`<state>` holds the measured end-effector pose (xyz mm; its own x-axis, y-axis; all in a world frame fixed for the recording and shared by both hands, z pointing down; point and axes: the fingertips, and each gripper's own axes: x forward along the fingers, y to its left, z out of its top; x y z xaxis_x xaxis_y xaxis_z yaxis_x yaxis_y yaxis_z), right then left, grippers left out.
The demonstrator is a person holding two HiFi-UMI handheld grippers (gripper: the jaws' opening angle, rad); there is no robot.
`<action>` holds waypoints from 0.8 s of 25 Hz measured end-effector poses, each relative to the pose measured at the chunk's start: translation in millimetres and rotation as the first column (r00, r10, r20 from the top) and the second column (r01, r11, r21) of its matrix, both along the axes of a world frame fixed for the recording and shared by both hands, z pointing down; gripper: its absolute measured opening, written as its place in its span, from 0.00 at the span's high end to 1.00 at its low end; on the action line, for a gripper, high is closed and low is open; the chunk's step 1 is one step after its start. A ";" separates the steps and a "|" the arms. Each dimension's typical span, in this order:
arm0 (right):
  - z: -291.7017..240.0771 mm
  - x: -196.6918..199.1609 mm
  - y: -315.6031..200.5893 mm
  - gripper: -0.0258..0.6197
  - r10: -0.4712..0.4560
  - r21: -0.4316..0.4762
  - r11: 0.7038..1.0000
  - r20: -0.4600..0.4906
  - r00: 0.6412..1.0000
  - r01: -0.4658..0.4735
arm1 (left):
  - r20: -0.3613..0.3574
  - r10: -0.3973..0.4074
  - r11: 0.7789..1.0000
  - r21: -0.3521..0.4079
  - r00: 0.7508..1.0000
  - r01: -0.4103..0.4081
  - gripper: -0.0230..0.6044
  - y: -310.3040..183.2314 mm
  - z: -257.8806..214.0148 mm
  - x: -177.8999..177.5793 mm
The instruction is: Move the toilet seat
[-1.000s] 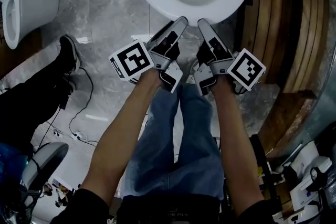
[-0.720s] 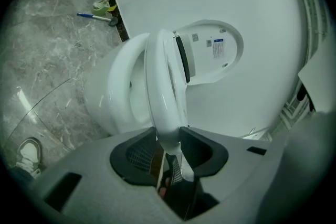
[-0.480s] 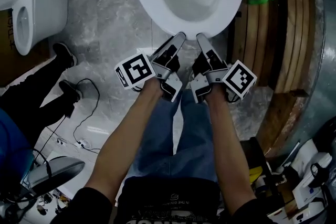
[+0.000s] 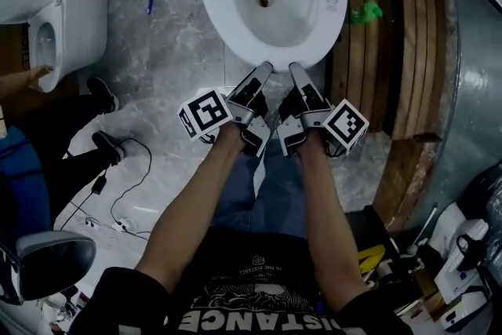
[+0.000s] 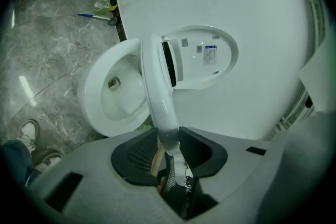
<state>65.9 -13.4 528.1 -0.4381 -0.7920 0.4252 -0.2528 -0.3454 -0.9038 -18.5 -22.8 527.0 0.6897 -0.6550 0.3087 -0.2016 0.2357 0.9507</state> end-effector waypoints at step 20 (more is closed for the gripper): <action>-118.9 -4.5 -38.0 0.76 0.086 0.092 0.992 -0.012 0.996 -0.085 | -0.065 0.030 0.995 0.102 0.997 -0.023 0.77 -36.3 -114.5 -4.1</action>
